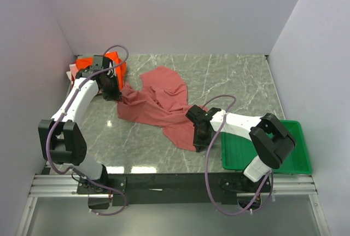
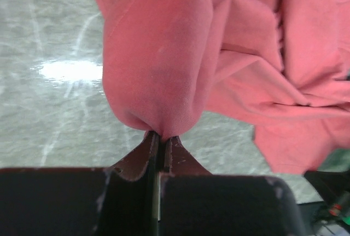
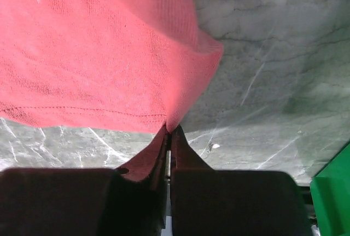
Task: Fold and stack the t-shirts
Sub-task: Flatten the tshirt out
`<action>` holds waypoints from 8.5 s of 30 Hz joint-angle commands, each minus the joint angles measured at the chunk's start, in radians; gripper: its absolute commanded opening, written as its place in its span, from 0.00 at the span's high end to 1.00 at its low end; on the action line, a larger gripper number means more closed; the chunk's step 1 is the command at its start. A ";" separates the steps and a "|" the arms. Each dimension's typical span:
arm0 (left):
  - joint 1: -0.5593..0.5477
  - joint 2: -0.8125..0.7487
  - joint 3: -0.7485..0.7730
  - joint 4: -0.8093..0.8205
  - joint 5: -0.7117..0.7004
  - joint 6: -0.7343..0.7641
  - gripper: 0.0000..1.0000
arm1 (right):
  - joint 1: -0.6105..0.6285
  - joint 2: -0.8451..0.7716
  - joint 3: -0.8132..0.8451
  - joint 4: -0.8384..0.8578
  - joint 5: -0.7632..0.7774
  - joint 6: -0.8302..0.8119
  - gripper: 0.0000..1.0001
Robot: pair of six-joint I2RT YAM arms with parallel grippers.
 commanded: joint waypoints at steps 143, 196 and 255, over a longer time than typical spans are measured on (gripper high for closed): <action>0.172 0.305 -0.124 0.633 0.405 -0.257 0.59 | -0.464 -0.066 0.470 -0.299 0.071 -0.300 1.00; 0.405 -0.113 0.483 0.282 0.243 -0.366 1.00 | -0.524 0.070 1.562 -0.409 -0.066 -0.404 1.00; 0.264 -0.439 0.508 0.313 -0.122 -0.445 1.00 | -0.523 -0.426 1.175 0.265 -0.175 -0.461 1.00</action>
